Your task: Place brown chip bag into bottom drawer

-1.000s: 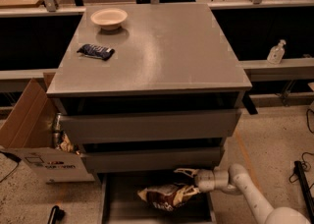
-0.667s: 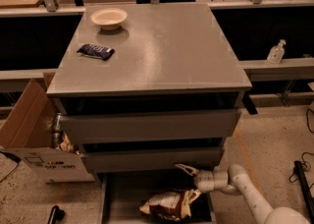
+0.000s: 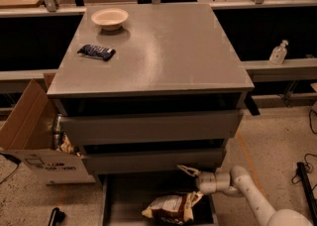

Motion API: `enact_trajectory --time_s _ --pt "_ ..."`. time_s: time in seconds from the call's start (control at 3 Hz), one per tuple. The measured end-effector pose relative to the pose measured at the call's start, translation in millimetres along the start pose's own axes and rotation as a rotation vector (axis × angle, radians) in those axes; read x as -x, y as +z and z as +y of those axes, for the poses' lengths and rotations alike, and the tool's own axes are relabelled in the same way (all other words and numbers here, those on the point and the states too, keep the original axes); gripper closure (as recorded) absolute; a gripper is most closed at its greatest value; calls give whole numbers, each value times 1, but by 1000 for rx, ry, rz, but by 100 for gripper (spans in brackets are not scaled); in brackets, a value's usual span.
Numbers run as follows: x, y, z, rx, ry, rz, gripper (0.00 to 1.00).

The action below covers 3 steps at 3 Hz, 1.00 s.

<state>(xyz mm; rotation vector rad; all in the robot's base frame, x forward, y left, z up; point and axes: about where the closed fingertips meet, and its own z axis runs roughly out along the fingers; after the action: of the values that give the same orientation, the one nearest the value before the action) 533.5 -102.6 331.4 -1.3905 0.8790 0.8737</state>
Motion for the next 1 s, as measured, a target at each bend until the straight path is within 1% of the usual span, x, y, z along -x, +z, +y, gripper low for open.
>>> enact_trajectory --time_s 0.33,0.67,1.0 --pt "0 0 0 0 0 0 24" --pt "18 -19 22 -13 -59 21 20" --pt "63 -60 65 -41 -199 55 0"
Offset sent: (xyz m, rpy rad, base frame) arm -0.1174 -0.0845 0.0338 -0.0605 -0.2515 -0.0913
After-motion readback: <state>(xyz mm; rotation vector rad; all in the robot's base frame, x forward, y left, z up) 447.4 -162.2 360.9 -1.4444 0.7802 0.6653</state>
